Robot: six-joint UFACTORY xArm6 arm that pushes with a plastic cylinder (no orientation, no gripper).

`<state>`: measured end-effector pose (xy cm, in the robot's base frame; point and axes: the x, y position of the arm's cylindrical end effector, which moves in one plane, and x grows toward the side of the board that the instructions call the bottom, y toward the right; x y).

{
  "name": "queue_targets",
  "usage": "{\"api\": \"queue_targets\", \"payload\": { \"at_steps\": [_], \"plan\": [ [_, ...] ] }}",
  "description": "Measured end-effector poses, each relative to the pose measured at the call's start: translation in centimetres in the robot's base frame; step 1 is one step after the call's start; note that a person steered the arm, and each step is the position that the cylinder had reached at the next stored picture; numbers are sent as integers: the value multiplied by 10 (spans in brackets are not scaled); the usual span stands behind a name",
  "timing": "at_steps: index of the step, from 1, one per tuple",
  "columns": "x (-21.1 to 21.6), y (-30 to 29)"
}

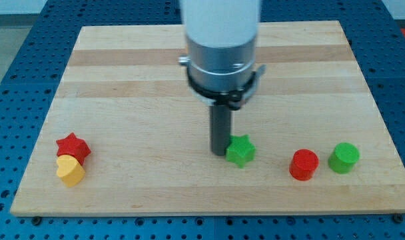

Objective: Point your arm at top center

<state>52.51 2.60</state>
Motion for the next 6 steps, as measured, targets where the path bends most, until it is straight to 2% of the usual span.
{"api": "queue_targets", "payload": {
  "at_steps": [2, 3, 4, 5, 6],
  "plan": [
    [4, 72],
    [5, 80],
    [-34, 87],
    [-110, 104],
    [-191, 96]
  ]
}}
